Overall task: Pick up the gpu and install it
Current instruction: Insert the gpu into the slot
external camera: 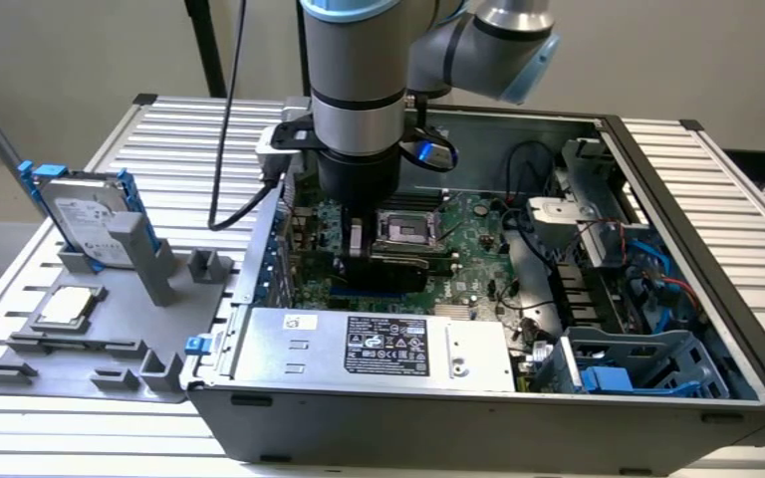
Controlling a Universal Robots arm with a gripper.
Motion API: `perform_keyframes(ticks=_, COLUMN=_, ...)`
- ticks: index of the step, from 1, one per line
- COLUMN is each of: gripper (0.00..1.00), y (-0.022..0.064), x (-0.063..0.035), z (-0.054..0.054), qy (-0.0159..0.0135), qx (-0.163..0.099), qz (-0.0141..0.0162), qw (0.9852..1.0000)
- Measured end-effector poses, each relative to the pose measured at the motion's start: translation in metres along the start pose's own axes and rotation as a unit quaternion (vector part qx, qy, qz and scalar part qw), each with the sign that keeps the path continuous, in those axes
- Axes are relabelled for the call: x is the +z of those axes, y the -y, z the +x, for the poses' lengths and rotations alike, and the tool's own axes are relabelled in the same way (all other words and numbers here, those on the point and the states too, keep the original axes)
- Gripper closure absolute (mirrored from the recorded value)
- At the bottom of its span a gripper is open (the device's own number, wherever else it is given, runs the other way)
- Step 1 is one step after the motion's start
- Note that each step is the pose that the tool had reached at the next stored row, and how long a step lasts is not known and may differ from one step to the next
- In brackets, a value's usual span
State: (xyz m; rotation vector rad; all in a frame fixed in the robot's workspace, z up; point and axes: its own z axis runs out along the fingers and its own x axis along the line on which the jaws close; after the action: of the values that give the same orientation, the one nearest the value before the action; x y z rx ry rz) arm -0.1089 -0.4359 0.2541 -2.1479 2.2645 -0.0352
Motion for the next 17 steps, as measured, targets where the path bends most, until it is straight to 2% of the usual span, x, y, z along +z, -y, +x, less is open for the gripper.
perform_keyframes(ticks=4, gripper=0.73, y=-0.0003, x=0.0013, z=-0.0001, qy=-0.0016, qx=0.0, qz=0.0002, qw=1.0)
perform_keyframes(ticks=12, gripper=0.73, y=-0.0002, x=0.0027, z=-0.0002, qy=-0.0098, qx=0.0, qz=0.0008, qw=1.0)
perform_keyframes(ticks=17, gripper=0.73, y=-0.0003, x=0.0024, z=-0.0013, qy=-0.0106, qx=0.0, qz=0.0006, qw=0.9999)
